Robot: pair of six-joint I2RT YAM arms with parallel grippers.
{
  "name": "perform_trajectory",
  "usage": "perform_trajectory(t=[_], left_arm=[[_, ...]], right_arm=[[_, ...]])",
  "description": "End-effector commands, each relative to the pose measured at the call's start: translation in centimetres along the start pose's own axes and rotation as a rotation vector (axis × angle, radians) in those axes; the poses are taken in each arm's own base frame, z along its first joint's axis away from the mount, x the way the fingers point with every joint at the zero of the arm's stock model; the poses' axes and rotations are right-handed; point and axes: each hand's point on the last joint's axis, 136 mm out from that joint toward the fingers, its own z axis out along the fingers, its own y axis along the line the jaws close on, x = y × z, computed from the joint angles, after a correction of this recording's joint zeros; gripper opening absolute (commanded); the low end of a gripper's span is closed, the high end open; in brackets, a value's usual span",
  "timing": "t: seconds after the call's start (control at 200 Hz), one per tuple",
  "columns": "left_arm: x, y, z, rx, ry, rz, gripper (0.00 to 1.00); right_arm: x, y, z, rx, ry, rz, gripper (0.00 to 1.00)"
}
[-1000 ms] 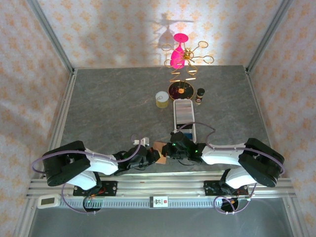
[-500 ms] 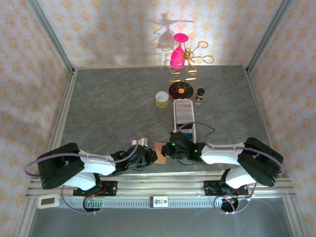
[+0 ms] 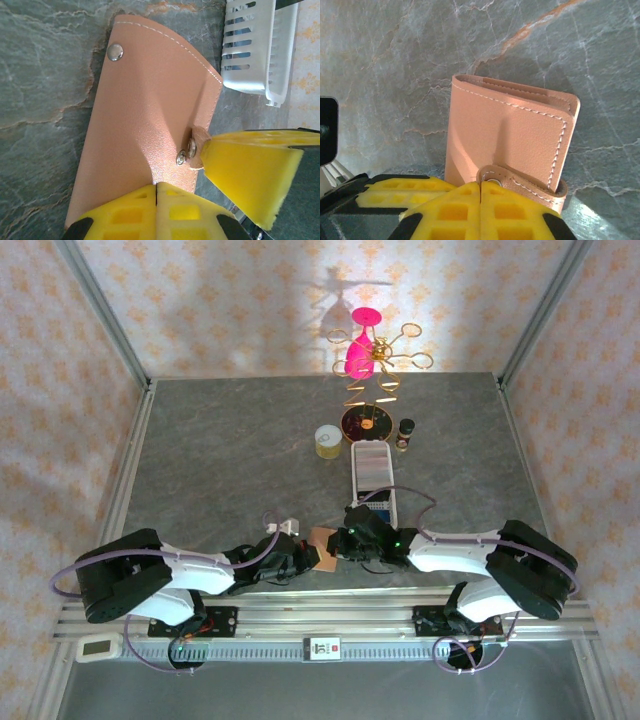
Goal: Put the credit cards into the card holder
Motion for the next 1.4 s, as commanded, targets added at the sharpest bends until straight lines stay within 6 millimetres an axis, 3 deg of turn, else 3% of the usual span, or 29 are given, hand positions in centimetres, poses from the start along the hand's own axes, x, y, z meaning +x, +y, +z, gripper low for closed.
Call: perform_trajectory(t=[0.0, 0.13, 0.551, 0.736, 0.901, 1.106, 1.256, 1.351, 1.396], left_arm=[[-0.2, 3.4, -0.3, -0.13, -0.016, 0.028, 0.0], [-0.3, 3.4, -0.2, -0.138, -0.019, 0.031, 0.0], [-0.3, 3.0, -0.4, -0.121, -0.019, 0.033, 0.0], [-0.4, 2.9, -0.5, -0.116, -0.021, 0.034, 0.0], [-0.3, 2.7, -0.5, -0.102, -0.02, 0.034, 0.0], [-0.9, 2.4, -0.9, -0.096, -0.049, 0.036, 0.0], [-2.0, 2.2, -1.8, -0.12, -0.098, 0.06, 0.0], [-3.3, 2.0, -2.9, -0.162, -0.148, 0.085, 0.0], [-4.2, 1.7, -3.7, -0.178, -0.187, 0.101, 0.0]], right_arm=[[0.1, 1.0, -0.3, -0.021, 0.014, -0.021, 0.0], [0.4, 1.4, -0.2, -0.034, 0.035, -0.032, 0.0], [1.1, -0.3, 1.2, 0.033, 0.071, -0.018, 0.0], [1.3, -2.1, 1.4, 0.112, 0.077, -0.008, 0.0], [1.9, -5.7, 1.5, 0.292, 0.096, -0.007, 0.0], [2.0, -8.7, 0.6, 0.45, 0.088, -0.006, 0.0], [1.1, -7.0, 0.6, 0.38, 0.038, -0.006, 0.0], [-0.2, -4.0, 1.0, 0.259, -0.002, -0.014, 0.0], [-0.8, -2.0, 1.2, 0.176, -0.022, -0.015, 0.05]])
